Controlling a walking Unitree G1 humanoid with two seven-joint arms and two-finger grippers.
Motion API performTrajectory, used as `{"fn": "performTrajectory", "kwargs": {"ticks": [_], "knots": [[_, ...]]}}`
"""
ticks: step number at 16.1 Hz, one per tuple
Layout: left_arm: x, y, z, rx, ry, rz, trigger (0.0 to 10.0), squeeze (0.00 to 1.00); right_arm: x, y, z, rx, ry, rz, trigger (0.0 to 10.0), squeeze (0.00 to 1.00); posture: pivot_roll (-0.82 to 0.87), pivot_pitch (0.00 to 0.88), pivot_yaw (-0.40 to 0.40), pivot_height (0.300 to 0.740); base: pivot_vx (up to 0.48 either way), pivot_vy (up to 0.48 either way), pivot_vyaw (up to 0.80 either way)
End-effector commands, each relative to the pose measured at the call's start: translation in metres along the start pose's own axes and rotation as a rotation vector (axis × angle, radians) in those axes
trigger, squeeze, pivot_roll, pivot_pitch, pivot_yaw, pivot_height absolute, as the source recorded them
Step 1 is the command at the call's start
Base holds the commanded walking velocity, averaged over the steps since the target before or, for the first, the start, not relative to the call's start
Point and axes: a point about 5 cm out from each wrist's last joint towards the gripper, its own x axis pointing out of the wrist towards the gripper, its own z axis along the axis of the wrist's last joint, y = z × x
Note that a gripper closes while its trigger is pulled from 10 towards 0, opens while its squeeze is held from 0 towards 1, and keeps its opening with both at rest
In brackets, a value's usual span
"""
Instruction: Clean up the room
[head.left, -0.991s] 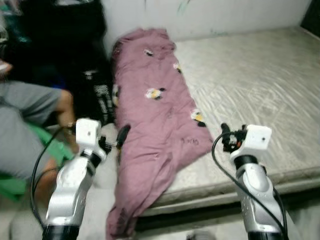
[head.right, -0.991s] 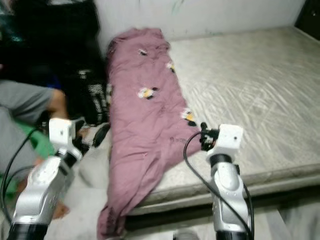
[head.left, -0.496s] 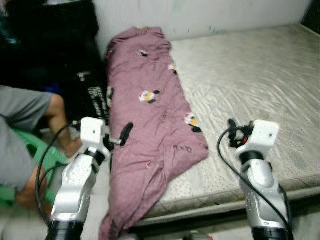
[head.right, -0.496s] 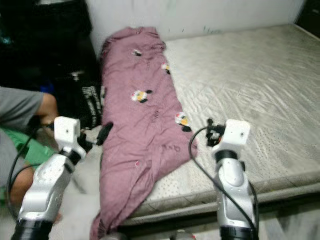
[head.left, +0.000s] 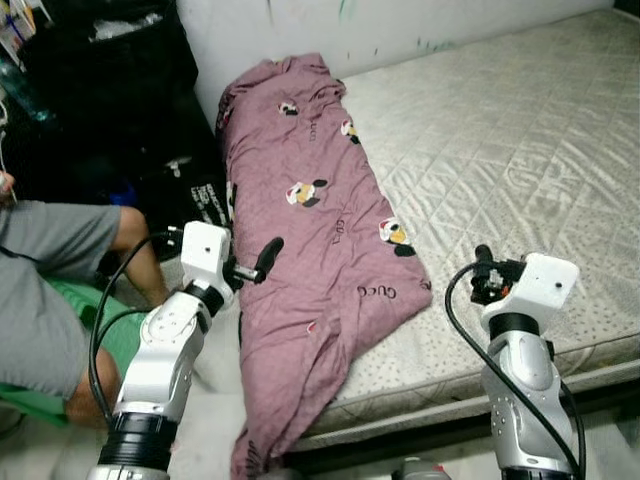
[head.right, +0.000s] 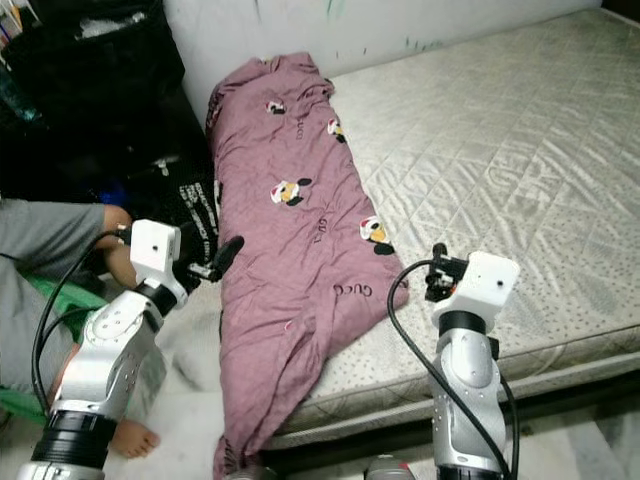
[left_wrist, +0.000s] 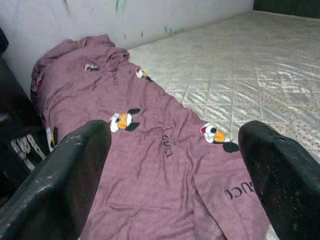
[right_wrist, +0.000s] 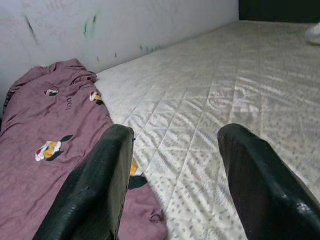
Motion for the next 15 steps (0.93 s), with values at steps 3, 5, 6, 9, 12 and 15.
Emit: {"fn": "performTrajectory", "kwargs": {"ticks": [3, 5, 6, 9, 12, 15], "knots": [[-0.027, 0.015, -0.007, 0.012, 0.009, 0.131, 10.0, 0.00, 0.012, 0.021, 0.004, -0.010, 0.007, 0.145, 10.0, 0.00, 0.00, 0.000, 0.048, 0.740, 0.000, 0.000, 0.00], [-0.045, 0.025, -0.011, 0.007, 0.009, 0.223, 10.0, 0.00, 0.019, 0.032, 0.003, -0.028, 0.030, 0.219, 10.0, 0.00, 0.04, 0.000, 0.000, 0.740, 0.000, 0.000, 0.00], [-0.052, 0.028, -0.012, 0.007, 0.011, 0.253, 10.0, 0.00, 0.021, 0.035, 0.004, -0.032, 0.036, 0.242, 10.0, 0.00, 0.05, 0.000, -0.018, 0.740, 0.000, 0.000, 0.00], [-0.067, 0.032, -0.012, 0.001, 0.023, 0.294, 10.0, 0.00, 0.021, 0.037, 0.005, -0.027, 0.045, 0.271, 10.0, 0.00, 0.06, 0.000, -0.023, 0.740, 0.000, 0.000, 0.00], [-0.067, 0.032, -0.011, -0.005, 0.036, 0.276, 10.0, 0.00, 0.016, 0.033, 0.004, -0.020, 0.051, 0.255, 10.0, 0.00, 0.04, 0.000, -0.008, 0.705, 0.000, 0.000, 0.00], [-0.062, 0.029, -0.008, -0.011, 0.031, 0.266, 10.0, 0.00, 0.011, 0.029, 0.005, -0.014, 0.053, 0.242, 10.0, 0.00, 0.02, 0.016, 0.006, 0.665, 0.000, 0.000, 0.00]]}}
